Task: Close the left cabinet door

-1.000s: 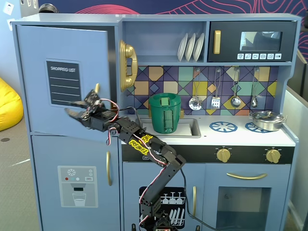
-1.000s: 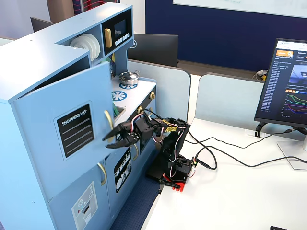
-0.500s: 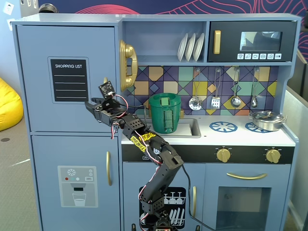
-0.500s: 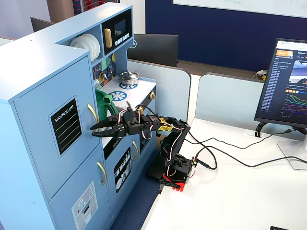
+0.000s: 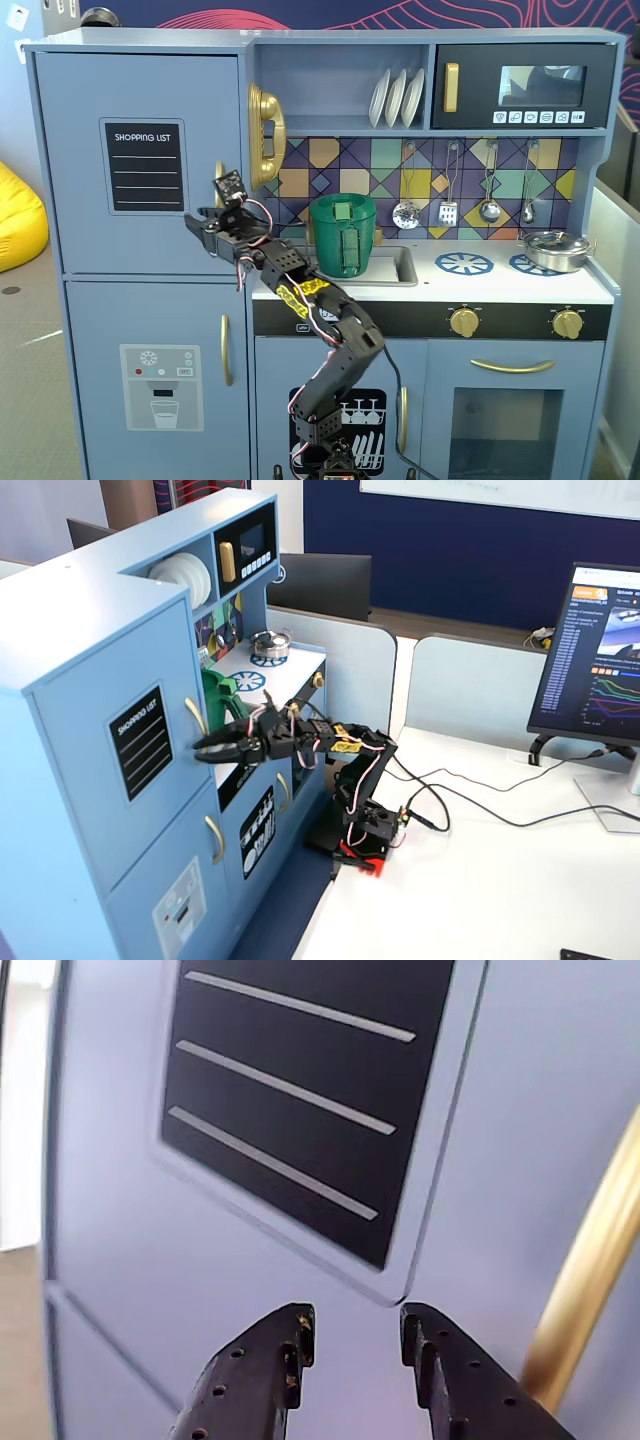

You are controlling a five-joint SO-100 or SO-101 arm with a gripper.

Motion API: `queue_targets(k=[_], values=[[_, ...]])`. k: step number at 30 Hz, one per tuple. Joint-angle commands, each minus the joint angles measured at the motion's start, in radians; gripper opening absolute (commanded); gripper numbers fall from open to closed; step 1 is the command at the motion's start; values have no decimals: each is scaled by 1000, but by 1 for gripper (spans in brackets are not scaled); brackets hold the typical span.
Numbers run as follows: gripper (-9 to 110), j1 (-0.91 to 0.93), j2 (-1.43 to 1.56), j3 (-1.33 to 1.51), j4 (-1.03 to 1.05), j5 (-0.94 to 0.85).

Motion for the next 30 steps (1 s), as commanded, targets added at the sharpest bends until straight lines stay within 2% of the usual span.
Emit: queue_targets(k=[1,6,15,30], values=[[0,-49,170,54,97,-12],[0,57,304,173,242,5],[0,371,492,367,546,75],[0,801,787,862,856,190]])
